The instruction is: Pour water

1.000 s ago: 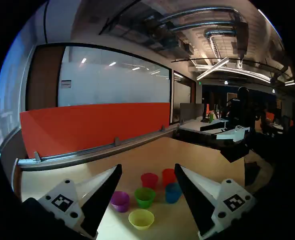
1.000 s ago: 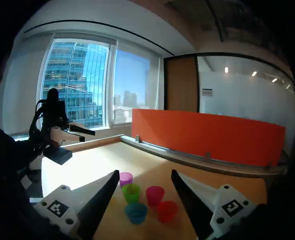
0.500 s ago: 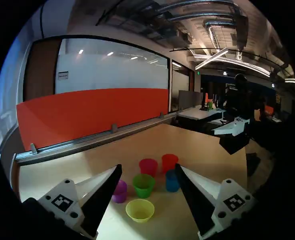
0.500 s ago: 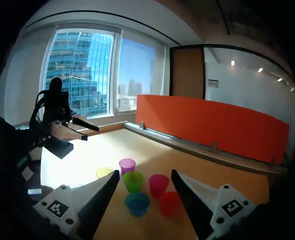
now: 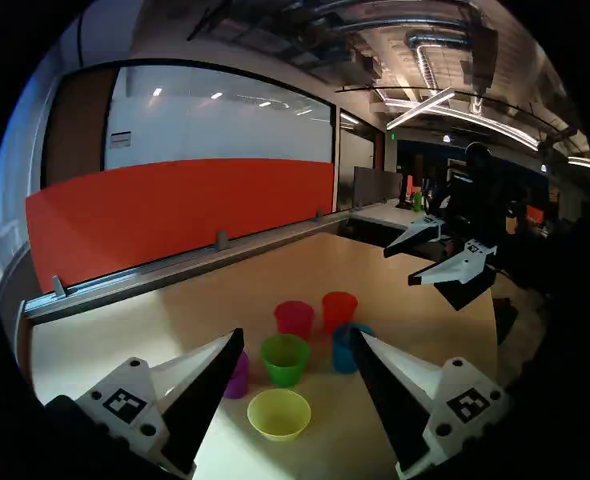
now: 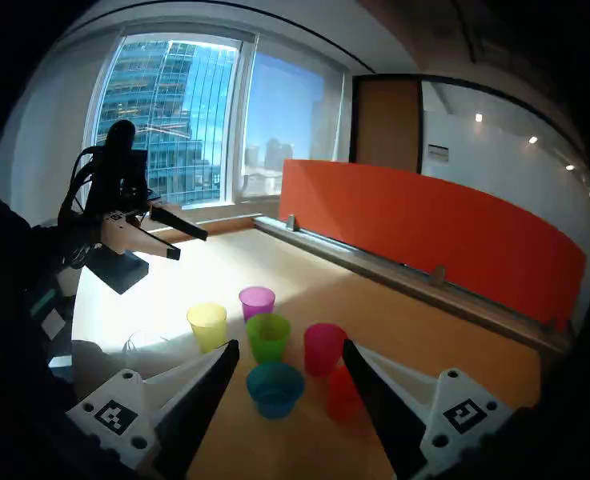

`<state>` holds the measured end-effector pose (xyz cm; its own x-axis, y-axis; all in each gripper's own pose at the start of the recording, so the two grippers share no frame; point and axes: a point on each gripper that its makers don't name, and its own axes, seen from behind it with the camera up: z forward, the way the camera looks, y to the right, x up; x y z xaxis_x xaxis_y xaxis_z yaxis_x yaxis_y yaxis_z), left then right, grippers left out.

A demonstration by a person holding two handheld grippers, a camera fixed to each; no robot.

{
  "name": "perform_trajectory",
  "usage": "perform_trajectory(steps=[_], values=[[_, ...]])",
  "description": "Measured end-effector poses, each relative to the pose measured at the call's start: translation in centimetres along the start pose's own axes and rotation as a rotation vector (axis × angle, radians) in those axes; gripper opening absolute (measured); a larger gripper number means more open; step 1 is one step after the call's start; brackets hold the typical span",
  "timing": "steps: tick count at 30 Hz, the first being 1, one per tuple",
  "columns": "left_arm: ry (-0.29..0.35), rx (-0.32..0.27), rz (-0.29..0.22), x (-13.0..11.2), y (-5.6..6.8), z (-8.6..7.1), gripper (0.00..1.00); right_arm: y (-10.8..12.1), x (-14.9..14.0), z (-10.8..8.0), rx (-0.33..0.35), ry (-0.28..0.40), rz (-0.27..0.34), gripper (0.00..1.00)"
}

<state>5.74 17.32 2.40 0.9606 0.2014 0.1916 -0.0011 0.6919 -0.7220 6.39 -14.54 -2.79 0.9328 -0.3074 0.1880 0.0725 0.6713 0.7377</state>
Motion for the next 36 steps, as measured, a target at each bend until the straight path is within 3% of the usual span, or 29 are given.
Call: perform_trajectory(steps=[12,36], values=[[-0.054,-0.013,0.008,-2.7,0.0,1.6,0.97,-0.3,-3.7,2.1,0.017,-0.067,-0.006,1.0],[-0.111,-0.024,0.021,-5.1,0.0,3.6,0.97,-1.5,-9.5,5.5,0.049,-0.17,-0.002,1.0]])
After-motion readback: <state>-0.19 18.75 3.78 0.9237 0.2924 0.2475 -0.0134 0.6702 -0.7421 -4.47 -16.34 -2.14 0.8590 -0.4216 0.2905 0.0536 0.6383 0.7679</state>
